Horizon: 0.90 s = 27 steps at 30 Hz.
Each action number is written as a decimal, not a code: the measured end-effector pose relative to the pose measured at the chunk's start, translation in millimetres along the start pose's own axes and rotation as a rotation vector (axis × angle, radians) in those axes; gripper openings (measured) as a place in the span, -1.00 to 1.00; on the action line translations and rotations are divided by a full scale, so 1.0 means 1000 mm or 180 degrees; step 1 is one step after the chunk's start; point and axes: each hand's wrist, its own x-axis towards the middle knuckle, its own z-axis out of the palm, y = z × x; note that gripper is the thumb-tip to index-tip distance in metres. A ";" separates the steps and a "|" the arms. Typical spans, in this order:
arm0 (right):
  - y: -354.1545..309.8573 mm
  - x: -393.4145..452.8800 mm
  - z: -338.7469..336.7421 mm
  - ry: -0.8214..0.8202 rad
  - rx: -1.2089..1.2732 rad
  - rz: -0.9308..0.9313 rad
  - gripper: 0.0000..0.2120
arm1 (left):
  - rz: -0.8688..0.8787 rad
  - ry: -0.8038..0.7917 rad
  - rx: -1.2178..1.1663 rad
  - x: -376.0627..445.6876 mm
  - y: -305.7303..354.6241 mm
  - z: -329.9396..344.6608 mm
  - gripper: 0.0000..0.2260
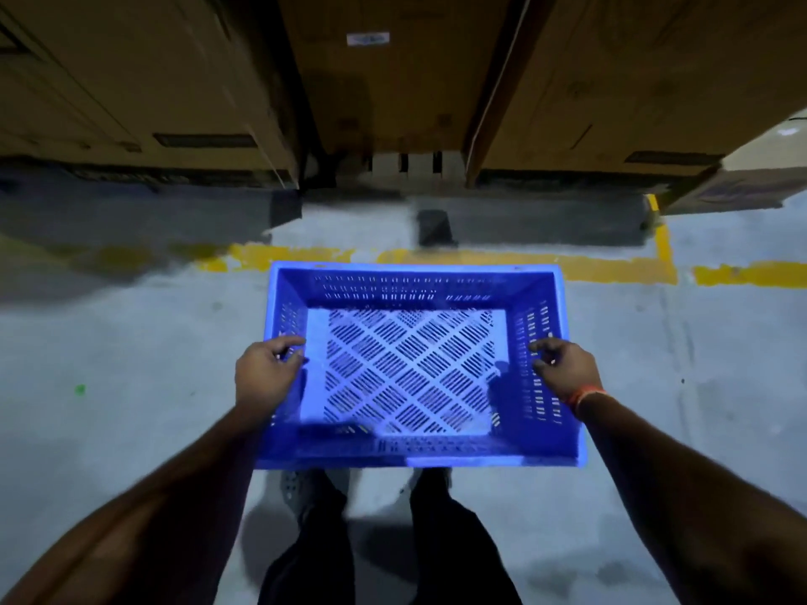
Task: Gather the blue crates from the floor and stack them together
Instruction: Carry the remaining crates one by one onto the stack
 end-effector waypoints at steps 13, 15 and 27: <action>0.023 0.120 0.012 0.0114 -0.0523 -0.0506 -0.86 | -0.0303 0.0159 -0.0063 0.018 -0.014 0.085 -0.68; 0.024 0.120 0.015 0.0280 -0.0514 -0.0575 -0.88 | -0.0216 0.0232 -0.0012 0.019 -0.017 0.088 -0.69; 0.026 0.135 0.024 0.0592 -0.0795 -0.0865 -0.84 | 0.0176 0.0520 0.0436 0.029 -0.032 0.100 -0.82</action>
